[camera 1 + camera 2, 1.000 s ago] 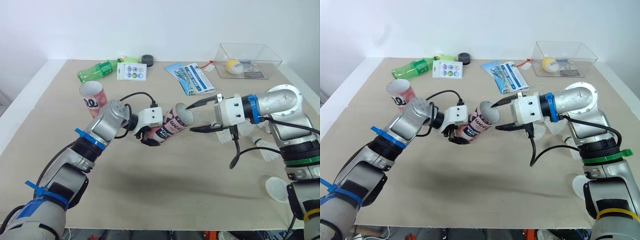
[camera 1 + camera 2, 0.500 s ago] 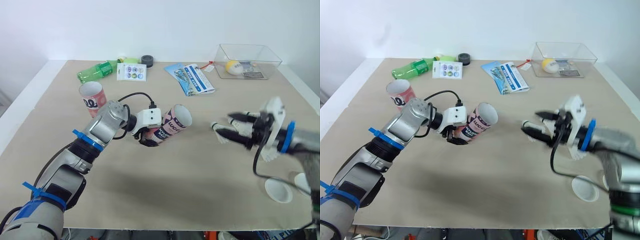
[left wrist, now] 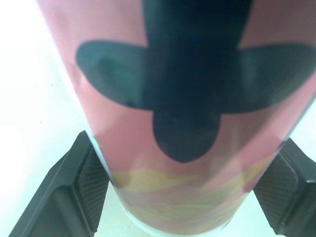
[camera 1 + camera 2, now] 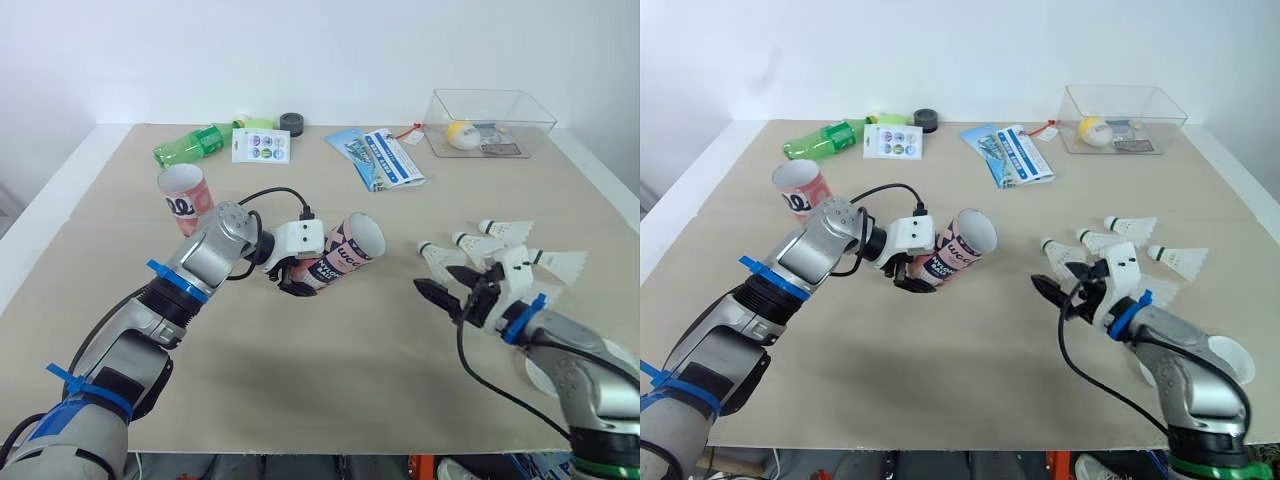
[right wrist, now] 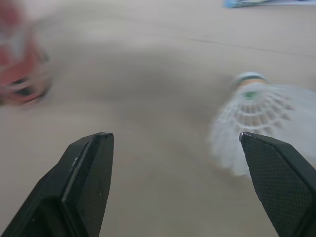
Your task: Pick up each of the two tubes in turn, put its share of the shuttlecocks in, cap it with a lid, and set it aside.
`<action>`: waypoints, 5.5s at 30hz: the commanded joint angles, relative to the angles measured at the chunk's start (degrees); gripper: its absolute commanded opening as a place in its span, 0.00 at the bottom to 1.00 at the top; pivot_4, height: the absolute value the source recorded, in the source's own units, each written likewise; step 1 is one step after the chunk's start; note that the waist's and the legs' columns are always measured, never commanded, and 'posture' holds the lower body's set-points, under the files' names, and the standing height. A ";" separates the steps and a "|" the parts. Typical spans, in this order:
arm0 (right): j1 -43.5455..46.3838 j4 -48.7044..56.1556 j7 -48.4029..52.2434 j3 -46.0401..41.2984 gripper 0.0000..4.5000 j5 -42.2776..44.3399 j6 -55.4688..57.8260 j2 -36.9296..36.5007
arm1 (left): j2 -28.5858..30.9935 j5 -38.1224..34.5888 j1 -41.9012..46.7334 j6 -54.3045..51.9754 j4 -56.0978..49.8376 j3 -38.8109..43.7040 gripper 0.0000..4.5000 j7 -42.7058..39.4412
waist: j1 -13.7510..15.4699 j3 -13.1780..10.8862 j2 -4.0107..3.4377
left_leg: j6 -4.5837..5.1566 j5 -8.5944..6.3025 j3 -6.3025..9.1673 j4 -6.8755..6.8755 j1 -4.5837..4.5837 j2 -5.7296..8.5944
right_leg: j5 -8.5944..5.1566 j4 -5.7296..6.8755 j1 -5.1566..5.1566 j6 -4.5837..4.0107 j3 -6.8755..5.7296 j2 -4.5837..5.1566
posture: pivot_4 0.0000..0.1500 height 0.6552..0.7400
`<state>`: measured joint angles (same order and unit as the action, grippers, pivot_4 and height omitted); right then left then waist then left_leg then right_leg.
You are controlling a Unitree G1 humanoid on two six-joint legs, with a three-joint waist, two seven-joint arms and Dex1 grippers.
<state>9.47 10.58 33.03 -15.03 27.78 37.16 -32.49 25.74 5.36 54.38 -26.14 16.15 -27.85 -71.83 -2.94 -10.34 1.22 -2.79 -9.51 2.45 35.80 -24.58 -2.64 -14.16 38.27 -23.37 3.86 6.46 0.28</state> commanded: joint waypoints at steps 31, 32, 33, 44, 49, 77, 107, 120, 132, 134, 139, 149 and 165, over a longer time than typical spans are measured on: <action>20.79 -1.73 27.65 6.70 0.01 -6.52 -26.97 -17.40 | 0.52 1.59 1.13 2.48 1.15 -0.20 0.83 -0.07 | -0.07 -0.14 -0.26 | 0.00 0.00 -0.03 -0.11 0.02 0.02 | 0.04 -0.03 -0.02 0.20 0.00 0.01 | 1.00 1.00; 22.62 -1.80 30.45 6.97 0.01 -5.82 -28.19 -18.90 | 0.44 1.63 1.29 2.66 1.43 -0.20 0.83 -0.13 | -0.06 -0.13 -0.24 | 0.00 0.00 -0.02 -0.11 0.05 0.01 | 0.04 -0.02 0.00 0.19 0.00 0.00 | 1.00 1.00; 24.47 -1.70 32.98 7.45 0.01 -4.80 -28.15 -20.24 | 0.34 1.65 1.41 2.85 1.62 -0.23 0.83 -0.21 | -0.06 -0.12 -0.21 | 0.00 0.00 0.01 -0.14 0.07 0.00 | 0.02 -0.03 0.03 0.16 -0.04 -0.01 | 1.00 1.00; 31.65 -5.95 43.31 17.59 0.01 -11.44 -39.91 -20.09 | -1.24 0.64 1.53 0.68 0.44 -0.14 0.83 -1.20 | 0.01 -0.10 -0.15 | -0.01 -0.01 0.02 -0.15 0.02 0.00 | -0.02 -0.07 0.02 0.12 -0.07 0.02 | 1.00 1.00; 33.60 -10.86 44.70 20.91 0.01 -15.57 -46.86 -17.73 | -1.57 0.64 1.80 0.05 0.58 0.13 0.83 -1.01 | 0.13 -0.11 -0.16 | -0.01 -0.01 0.02 -0.17 0.02 0.00 | -0.03 -0.06 0.01 0.12 -0.07 0.02 | 1.00 1.00; -8.81 2.28 20.28 -22.93 0.99 6.56 -5.44 -16.56 | -1.72 2.37 2.54 2.03 0.90 -1.16 0.83 -0.99 | 0.34 -0.07 -0.22 | 0.02 -0.02 0.14 -0.17 -0.02 0.07 | -0.12 -0.05 0.05 0.15 -0.14 0.07 | 1.00 1.00; -10.98 -11.90 10.73 -17.64 0.99 3.38 -10.43 -7.82 | -5.92 1.85 2.06 -1.19 -2.02 -0.77 0.83 0.31 | -0.05 -0.05 -0.31 | 0.08 0.03 0.03 -0.14 -0.01 0.10 | -0.03 -0.08 0.05 0.14 0.03 0.04 | 1.00 1.00; -6.23 -18.41 9.22 -14.90 0.35 0.77 -14.13 -7.73 | -5.59 1.91 1.40 -1.64 -2.45 -0.78 0.83 0.96 | -0.05 -0.05 -0.32 | 0.08 0.03 0.04 -0.18 0.01 0.10 | -0.02 -0.08 0.05 0.17 0.02 0.04 | 1.00 1.00; -8.11 -15.87 11.37 -15.15 0.00 -0.82 -15.96 -11.14 | -5.72 2.00 2.04 -0.52 -0.73 -0.86 0.83 0.87 | -0.04 -0.05 -0.36 | 0.08 0.03 0.04 -0.17 0.01 0.10 | -0.02 -0.08 0.05 0.18 0.02 0.04 | 1.00 1.00; -10.19 -10.68 14.30 -16.00 0.00 -0.61 -14.78 -15.11 | -5.56 2.07 2.23 -0.10 -0.24 -0.87 0.83 0.69 | -0.03 -0.06 -0.47 | 0.08 0.03 0.04 -0.18 0.01 0.11 | -0.03 -0.08 0.05 0.19 0.03 0.05 | 1.00 1.00; -7.55 -0.28 20.39 -20.34 0.00 4.36 -7.98 -27.57 | -5.40 2.01 2.67 0.87 0.93 -1.14 0.83 0.24 | -0.43 -0.06 -0.55 | 0.08 0.03 0.02 -0.17 0.07 0.12 | -0.02 -0.07 0.07 0.20 0.08 0.05 | 1.00 1.00; 25.65 4.95 36.64 10.67 0.00 -4.09 -24.61 -33.94 | -7.83 -0.72 3.15 -1.23 3.32 0.47 0.83 -0.31 | -1.38 -0.15 -0.31 | 0.11 0.04 -0.02 -0.16 0.09 0.10 | -0.09 -0.10 0.07 0.00 0.06 0.06 | 1.00 1.00; 41.63 -11.74 52.33 21.87 0.00 -12.64 -40.82 -24.99 | -7.44 -1.67 1.68 -3.34 2.31 0.52 0.83 2.41 | -1.20 -0.28 -0.48 | 0.06 -0.01 0.06 -0.14 -0.23 0.13 | -0.06 -0.08 -0.16 0.24 -0.04 0.13 | 1.00 1.00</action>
<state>49.13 -1.62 84.72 8.71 14.90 -2.75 -57.31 18.06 3.86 56.34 -29.17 19.75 -27.89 -69.94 -4.14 -10.62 0.74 -2.73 -9.51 2.52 35.66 -24.76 -2.51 -14.22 38.19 -23.49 4.10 6.42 0.40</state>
